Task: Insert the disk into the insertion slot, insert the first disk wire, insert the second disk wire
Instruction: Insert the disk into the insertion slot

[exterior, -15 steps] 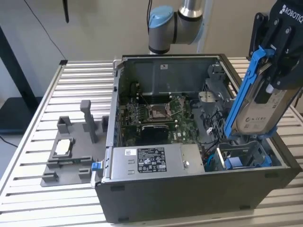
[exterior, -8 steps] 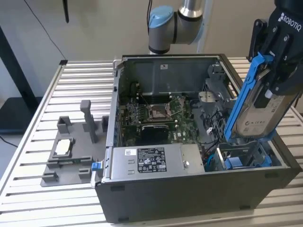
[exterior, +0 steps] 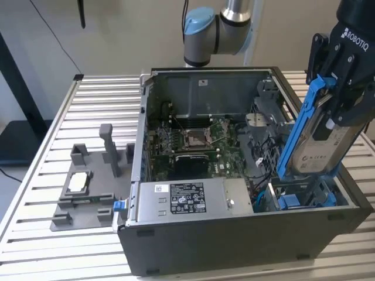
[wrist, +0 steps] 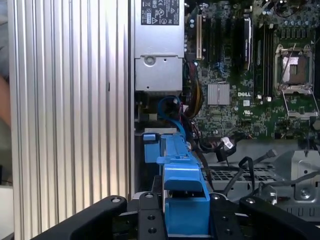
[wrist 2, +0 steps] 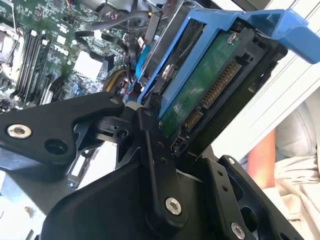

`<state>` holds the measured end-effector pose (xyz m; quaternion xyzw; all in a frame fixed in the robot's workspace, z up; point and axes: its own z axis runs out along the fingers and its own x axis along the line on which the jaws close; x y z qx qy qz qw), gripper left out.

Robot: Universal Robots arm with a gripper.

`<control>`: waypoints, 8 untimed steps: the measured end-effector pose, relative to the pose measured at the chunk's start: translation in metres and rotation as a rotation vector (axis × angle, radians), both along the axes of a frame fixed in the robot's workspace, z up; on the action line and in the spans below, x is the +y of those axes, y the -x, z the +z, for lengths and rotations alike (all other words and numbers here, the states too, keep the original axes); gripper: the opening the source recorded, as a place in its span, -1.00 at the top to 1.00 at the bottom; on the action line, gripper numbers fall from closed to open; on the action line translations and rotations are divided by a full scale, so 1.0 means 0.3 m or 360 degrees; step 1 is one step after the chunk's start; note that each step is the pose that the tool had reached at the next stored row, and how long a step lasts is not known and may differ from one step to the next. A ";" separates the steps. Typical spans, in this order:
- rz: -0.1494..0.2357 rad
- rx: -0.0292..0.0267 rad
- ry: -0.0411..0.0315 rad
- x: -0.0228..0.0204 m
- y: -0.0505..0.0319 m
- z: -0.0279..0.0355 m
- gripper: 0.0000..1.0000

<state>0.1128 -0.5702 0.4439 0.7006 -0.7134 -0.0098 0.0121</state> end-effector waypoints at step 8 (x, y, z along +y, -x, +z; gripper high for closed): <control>0.0000 -0.00034 0.0000 -0.001 -0.006 -0.035 0.35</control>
